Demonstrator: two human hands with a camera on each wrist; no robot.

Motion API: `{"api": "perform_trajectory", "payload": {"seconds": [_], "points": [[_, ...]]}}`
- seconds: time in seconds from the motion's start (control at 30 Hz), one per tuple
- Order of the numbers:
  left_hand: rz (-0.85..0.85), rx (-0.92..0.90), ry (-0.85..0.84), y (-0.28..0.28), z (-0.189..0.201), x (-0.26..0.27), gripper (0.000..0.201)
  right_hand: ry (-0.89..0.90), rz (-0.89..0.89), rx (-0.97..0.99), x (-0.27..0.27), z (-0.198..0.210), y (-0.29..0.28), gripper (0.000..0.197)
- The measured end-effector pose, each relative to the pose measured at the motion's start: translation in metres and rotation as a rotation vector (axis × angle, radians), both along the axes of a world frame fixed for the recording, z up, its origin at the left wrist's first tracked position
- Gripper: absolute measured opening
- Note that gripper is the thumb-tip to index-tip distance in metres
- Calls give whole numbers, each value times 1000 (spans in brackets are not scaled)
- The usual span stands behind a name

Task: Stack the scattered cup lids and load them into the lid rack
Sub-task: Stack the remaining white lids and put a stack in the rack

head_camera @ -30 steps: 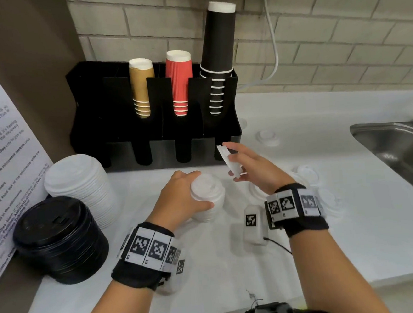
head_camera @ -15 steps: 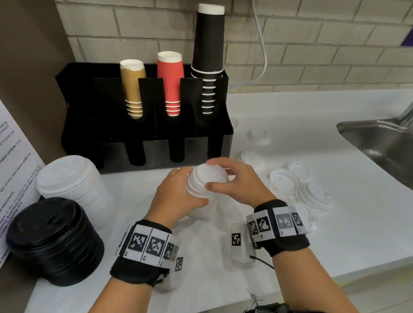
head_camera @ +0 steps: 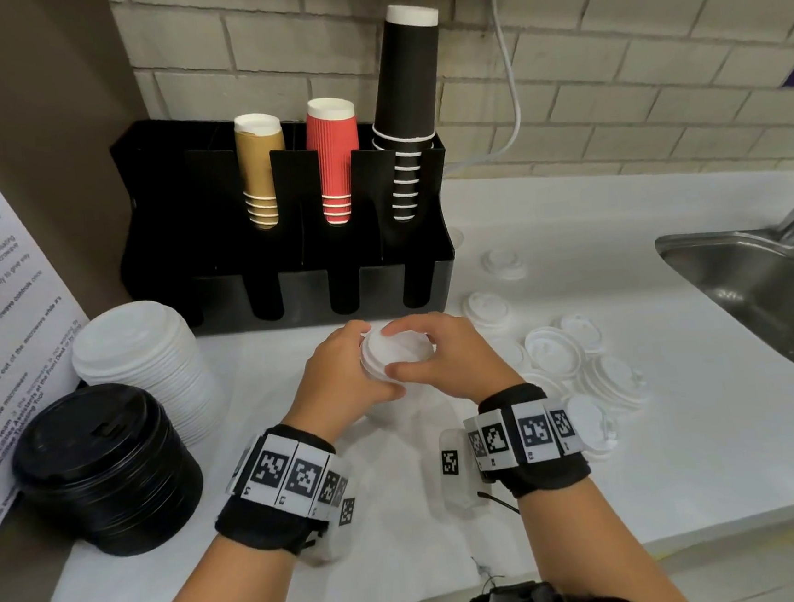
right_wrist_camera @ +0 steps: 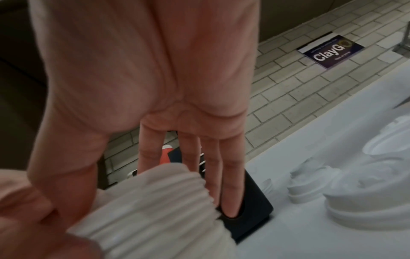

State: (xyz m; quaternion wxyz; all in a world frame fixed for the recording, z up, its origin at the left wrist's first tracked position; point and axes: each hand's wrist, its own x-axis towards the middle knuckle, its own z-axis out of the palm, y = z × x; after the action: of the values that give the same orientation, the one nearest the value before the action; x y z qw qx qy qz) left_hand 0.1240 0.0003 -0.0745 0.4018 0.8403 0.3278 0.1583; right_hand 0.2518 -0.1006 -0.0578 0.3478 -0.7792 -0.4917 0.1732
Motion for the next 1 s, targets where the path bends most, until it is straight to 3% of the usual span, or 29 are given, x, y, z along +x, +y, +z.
{"api": "perform_trajectory", "payload": {"seconds": [0.1, 0.23, 0.3, 0.4, 0.47, 0.53, 0.6, 0.7, 0.8, 0.9, 1.0], "points": [[-2, -3, 13, -1, 2, 1, 80, -66, 10, -53, -2, 4, 3, 46], [-30, 5, 6, 1, 4, 2, 59, -89, 1, -94, -4, 6, 6, 49], [-57, 4, 24, 2, 3, 2, 64, -83, 5, -110, -4, 4, 6, 49], [-64, -5, 24, 4, 3, 4, 61, 26, 43, -131, 5, 1, 2, 46], [-57, 4, 41, 6, 4, 5, 69, 123, -37, -141, 21, 2, -3, 43], [-55, 9, 59, 8, 3, 7, 74, 12, -171, -273, 44, 6, -6, 48], [-54, 5, 65, 8, 2, 8, 77, -176, -243, -532, 63, 10, -8, 57], [-50, -6, 74, 8, 1, 9, 79, -253, -235, -840, 76, 16, -7, 66], [-53, -15, 74, 9, 2, 10, 79, -271, -158, -966, 78, 19, -2, 72], [-53, -29, 69, 9, 2, 10, 79, -252, -125, -896, 79, 18, 0, 74], [-57, -43, 56, 9, 3, 8, 75, -90, -191, -563, 82, 16, -2, 65]]}}
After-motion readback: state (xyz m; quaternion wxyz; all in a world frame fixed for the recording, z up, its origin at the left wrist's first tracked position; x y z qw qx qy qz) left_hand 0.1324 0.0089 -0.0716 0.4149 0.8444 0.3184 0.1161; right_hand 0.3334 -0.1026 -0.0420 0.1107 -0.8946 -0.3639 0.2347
